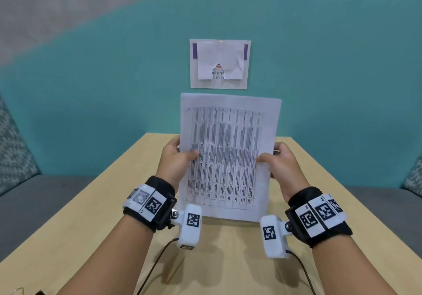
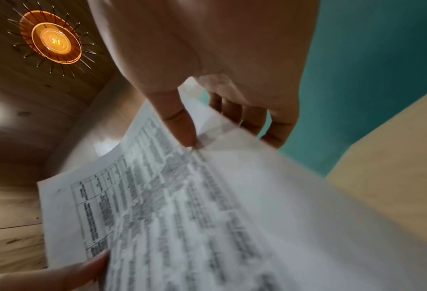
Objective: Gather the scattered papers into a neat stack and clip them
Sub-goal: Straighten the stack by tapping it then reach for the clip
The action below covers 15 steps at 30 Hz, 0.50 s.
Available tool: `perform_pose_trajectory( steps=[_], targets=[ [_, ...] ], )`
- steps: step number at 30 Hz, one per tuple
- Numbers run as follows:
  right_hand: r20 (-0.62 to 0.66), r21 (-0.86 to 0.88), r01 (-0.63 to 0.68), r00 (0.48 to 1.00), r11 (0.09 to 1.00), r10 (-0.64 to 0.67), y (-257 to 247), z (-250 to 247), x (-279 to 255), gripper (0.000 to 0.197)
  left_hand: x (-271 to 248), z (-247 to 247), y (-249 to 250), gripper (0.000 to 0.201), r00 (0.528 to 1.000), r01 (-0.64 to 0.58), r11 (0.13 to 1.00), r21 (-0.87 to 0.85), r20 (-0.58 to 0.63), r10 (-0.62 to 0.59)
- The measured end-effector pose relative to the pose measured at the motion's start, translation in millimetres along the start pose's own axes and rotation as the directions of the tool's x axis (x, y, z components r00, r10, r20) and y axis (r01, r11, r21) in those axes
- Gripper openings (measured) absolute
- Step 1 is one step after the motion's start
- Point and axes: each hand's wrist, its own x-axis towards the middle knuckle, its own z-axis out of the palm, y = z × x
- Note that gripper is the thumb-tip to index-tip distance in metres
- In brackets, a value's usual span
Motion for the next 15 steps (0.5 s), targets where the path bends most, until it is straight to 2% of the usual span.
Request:
perform_pose_trajectory(
  steps=[3,5,6,8,10,13,15],
  targets=[
    [0.041,0.066,-0.008,0.999,0.998,0.005,-3,-7,-1,0.025,8,-11,9,0.040,0.992,-0.022,0.990,-0.137,-0.129,0.004],
    [0.126,0.269,-0.057,0.992,0.962,0.023,-6,-9,-5,0.029,16,-17,10,0.039,0.978,-0.003,0.955,-0.295,-0.200,-0.059],
    [0.189,0.419,-0.110,0.981,0.901,0.032,-8,-10,-8,0.037,18,-19,12,0.038,0.970,0.029,0.928,-0.372,-0.212,-0.116],
    [0.286,0.632,-0.204,0.958,0.748,0.020,-14,-6,-14,0.057,20,-19,11,0.048,0.960,0.131,0.859,-0.494,-0.154,-0.235],
    [0.324,0.658,-0.226,0.946,0.718,0.000,-19,6,-21,0.055,15,-14,12,0.056,0.954,0.209,0.802,-0.559,-0.063,-0.293],
    [0.251,0.651,-0.154,0.968,0.743,-0.020,-19,29,-26,0.042,6,1,10,0.048,0.961,0.175,0.791,-0.586,-0.075,-0.268],
    [0.099,0.624,-0.081,0.995,0.777,0.024,-17,35,-26,0.037,0,9,9,0.047,0.971,0.144,0.812,-0.566,-0.077,-0.226]
  ],
)
